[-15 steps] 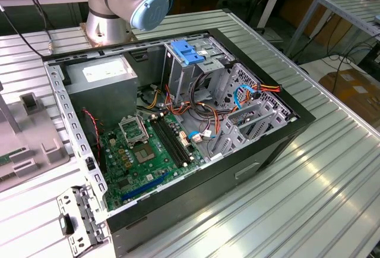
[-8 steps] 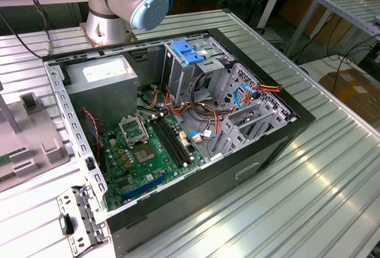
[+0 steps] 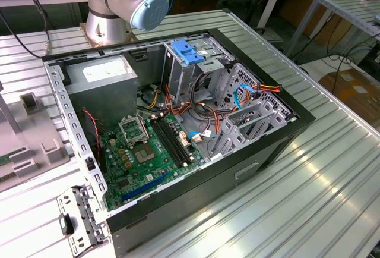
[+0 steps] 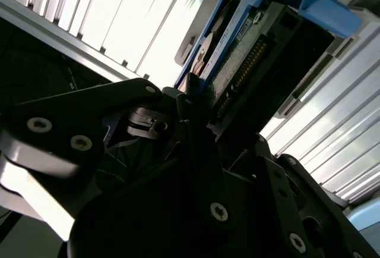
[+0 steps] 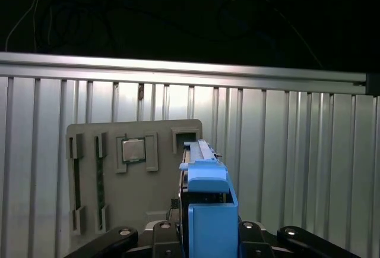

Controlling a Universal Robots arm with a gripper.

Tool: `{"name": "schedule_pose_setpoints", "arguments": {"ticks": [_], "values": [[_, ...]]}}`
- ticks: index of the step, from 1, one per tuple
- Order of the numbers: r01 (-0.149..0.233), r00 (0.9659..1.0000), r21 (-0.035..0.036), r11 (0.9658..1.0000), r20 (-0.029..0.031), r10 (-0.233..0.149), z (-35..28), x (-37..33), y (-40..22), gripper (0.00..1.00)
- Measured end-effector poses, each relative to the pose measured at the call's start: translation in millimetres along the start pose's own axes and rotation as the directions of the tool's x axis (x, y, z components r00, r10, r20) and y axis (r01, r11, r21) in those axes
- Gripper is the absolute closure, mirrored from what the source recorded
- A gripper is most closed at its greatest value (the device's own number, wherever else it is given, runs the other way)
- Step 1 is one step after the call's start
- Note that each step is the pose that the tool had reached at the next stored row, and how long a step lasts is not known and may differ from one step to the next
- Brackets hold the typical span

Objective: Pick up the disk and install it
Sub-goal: 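Pick up the disk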

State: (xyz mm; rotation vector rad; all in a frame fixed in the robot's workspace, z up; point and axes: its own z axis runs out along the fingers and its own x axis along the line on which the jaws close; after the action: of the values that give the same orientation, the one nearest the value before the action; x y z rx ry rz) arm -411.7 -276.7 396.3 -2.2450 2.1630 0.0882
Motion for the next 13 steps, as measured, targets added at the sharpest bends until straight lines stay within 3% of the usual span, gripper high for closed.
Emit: {"name": "schedule_pose_setpoints", "arguments": {"ticks": [13], "values": [[0.000, 1.0000, 0.0000, 1.0000, 0.0000, 0.000, -10.2, -0.6, 0.2, 0.63]]}}
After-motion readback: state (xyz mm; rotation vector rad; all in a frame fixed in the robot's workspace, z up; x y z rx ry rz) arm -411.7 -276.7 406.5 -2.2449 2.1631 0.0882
